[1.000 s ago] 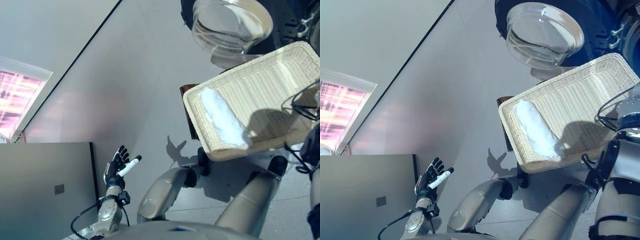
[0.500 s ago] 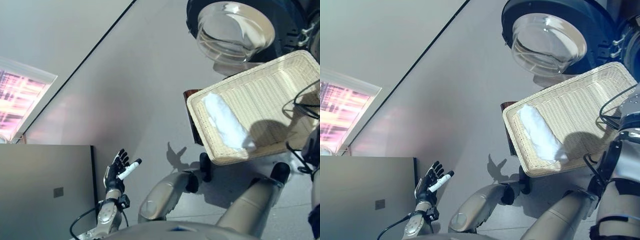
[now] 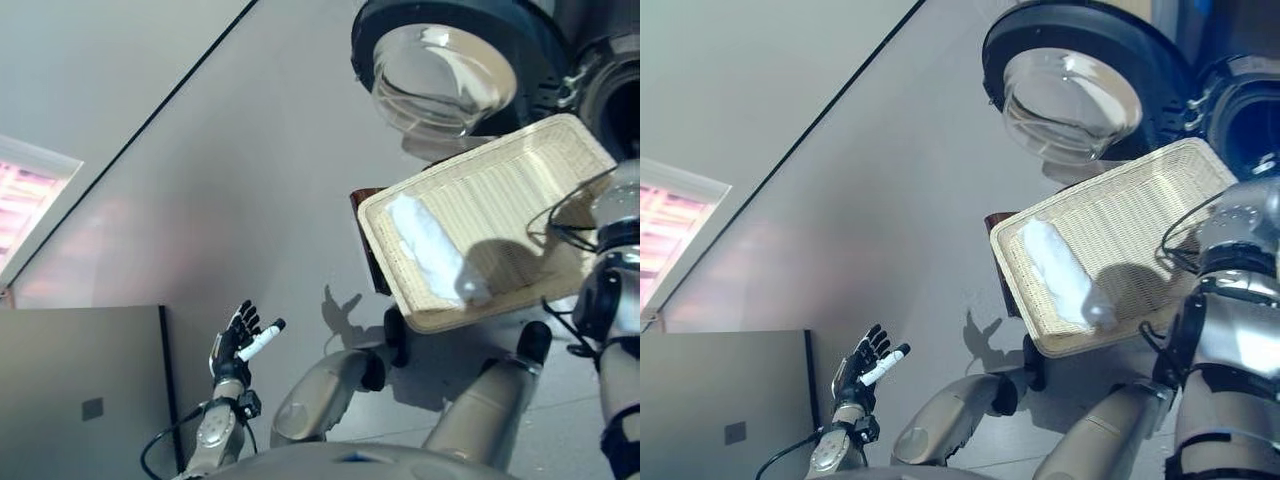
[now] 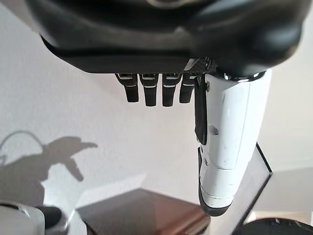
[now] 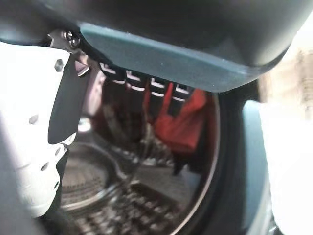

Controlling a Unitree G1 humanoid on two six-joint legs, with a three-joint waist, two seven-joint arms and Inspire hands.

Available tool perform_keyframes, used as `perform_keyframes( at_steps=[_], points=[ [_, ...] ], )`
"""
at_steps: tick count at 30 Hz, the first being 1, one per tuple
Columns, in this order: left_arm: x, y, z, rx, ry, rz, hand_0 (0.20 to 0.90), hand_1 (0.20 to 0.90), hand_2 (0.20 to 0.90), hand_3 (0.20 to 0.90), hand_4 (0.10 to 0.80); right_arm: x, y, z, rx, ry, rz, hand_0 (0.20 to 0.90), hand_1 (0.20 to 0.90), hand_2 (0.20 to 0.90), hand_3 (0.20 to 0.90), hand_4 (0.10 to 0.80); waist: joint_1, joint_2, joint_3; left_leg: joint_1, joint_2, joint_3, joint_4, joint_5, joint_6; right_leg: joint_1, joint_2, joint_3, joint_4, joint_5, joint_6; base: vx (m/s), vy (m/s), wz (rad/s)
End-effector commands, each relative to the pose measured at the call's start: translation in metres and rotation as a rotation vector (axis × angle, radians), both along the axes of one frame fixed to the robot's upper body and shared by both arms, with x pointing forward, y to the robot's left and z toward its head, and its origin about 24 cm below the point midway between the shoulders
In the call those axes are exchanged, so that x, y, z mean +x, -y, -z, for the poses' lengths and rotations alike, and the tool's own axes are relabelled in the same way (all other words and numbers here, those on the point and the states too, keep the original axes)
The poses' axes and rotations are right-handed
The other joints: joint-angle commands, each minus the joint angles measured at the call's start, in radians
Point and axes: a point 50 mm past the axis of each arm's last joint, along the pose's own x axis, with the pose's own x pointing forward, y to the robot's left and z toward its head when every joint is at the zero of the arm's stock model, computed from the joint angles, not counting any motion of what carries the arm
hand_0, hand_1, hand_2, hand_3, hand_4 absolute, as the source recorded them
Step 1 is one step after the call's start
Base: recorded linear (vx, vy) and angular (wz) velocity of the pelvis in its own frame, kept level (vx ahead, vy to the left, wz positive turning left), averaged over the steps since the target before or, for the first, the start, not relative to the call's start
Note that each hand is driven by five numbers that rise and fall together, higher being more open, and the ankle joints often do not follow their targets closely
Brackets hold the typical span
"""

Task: Pick up the clothes and place them into the washing machine

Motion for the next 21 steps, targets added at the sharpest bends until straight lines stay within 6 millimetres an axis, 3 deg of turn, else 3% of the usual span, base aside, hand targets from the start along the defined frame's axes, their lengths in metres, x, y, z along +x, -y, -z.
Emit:
perform_keyframes(
  at_steps=[1, 2, 3, 5, 12, 17, 21],
  points=[
    [0.001, -0.033, -0.003, 0.076, 0.019, -0.082, 0.900, 0.900, 0.900, 0.900, 0.800, 0.009, -0.012, 0.002, -0.197, -0.074, -0.113, 0.900, 0.900, 0.900, 0.900, 0.800, 0.047, 0.012, -0.069, -0.079, 0.037, -0.063, -0.036, 0.064, -0.142, 0.063, -0.006, -0.037, -0.038, -0.010, -0.010, 0.015, -0.012, -0.10],
    [0.001, -0.033, -0.003, 0.077, 0.018, -0.082, 0.900, 0.900, 0.900, 0.900, 0.800, 0.009, -0.012, 0.002, -0.196, -0.075, -0.112, 0.900, 0.900, 0.900, 0.900, 0.800, 0.046, 0.011, -0.069, -0.075, 0.035, -0.064, -0.034, 0.056, -0.144, 0.067, -0.009, -0.038, -0.035, -0.018, -0.009, 0.011, -0.049, -0.06],
    [0.003, -0.033, -0.003, 0.084, 0.023, -0.076, 0.900, 0.900, 0.900, 0.900, 0.800, 0.016, -0.025, 0.022, -0.167, -0.117, -0.161, 0.900, 0.900, 0.900, 0.900, 0.800, 0.049, -0.003, -0.061, -0.072, 0.039, -0.067, -0.035, 0.057, -0.144, 0.087, -0.005, -0.049, -0.051, -0.012, -0.012, 0.014, -0.061, 0.02],
    [0.003, -0.035, -0.003, 0.094, 0.019, -0.073, 0.900, 0.900, 0.900, 0.900, 0.800, 0.019, -0.035, 0.042, -0.129, -0.151, -0.197, 0.900, 0.900, 0.900, 0.900, 0.800, 0.050, -0.018, -0.053, -0.068, 0.043, -0.077, -0.036, 0.059, -0.145, 0.105, -0.003, -0.063, -0.064, -0.007, -0.014, -0.013, -0.071, 0.07],
    [0.006, -0.047, -0.006, 0.129, 0.028, -0.088, 0.900, 0.900, 0.900, 0.900, 0.800, 0.026, -0.069, 0.084, -0.066, -0.192, -0.319, 0.900, 0.900, 0.900, 0.900, 0.800, 0.058, -0.083, -0.021, -0.060, 0.052, -0.102, -0.020, 0.053, -0.143, 0.161, 0.003, -0.101, -0.083, 0.002, -0.020, -0.004, -0.060, 0.16],
    [0.009, -0.055, -0.005, 0.155, 0.017, -0.108, 0.900, 0.900, 0.900, 0.900, 0.800, 0.023, -0.086, 0.109, -0.012, -0.185, -0.360, 0.900, 0.900, 0.900, 0.900, 0.800, 0.060, -0.135, 0.001, -0.051, 0.062, -0.122, -0.017, 0.060, -0.144, 0.195, 0.014, -0.131, -0.105, 0.021, -0.025, -0.021, -0.061, 0.16],
    [0.006, -0.062, 0.000, 0.178, -0.025, -0.130, 0.900, 0.900, 0.900, 0.900, 0.800, 0.013, -0.107, 0.144, 0.043, -0.221, -0.413, 0.900, 0.900, 0.900, 0.900, 0.800, 0.061, -0.193, -0.001, -0.013, 0.071, -0.137, -0.032, 0.055, -0.148, 0.258, 0.023, -0.161, -0.140, 0.021, -0.025, 0.029, -0.058, 0.12]
  ],
)
